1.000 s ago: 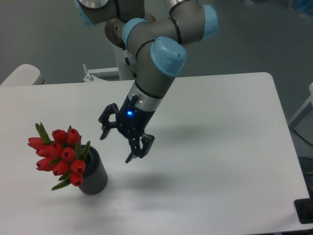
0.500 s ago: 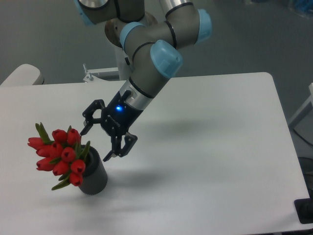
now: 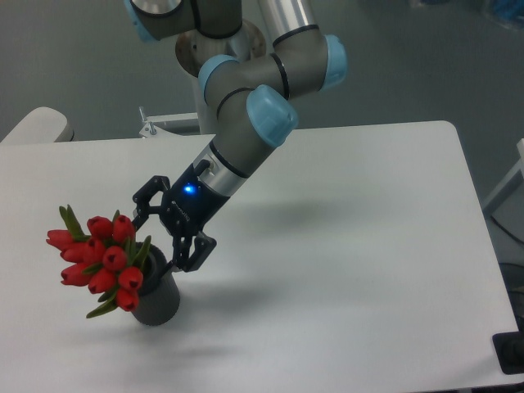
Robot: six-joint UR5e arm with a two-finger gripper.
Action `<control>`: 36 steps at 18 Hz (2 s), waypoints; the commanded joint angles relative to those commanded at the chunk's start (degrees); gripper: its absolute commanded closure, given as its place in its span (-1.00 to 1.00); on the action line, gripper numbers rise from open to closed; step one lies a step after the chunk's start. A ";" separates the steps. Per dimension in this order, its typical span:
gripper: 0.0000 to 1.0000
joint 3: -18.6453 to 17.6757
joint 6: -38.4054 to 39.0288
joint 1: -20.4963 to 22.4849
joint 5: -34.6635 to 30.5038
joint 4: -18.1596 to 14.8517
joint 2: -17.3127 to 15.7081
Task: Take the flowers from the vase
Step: 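Move the open gripper toward the red tulip stems above the vase, then close the gripper around the tulip stems just above the vase rim, then lift the gripped tulips straight up out of the grey vase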
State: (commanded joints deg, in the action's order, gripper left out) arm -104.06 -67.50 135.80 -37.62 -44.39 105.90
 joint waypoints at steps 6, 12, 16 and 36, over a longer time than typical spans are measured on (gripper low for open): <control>-1.00 0.79 0.26 -1.41 0.18 1.67 2.72; -1.00 0.70 0.70 -2.20 1.14 1.67 3.43; -1.00 0.88 1.23 -2.20 3.43 1.67 4.13; 0.58 2.37 2.45 -0.10 4.93 1.59 3.70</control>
State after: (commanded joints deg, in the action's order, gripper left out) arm -101.69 -65.05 135.70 -32.70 -42.80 109.60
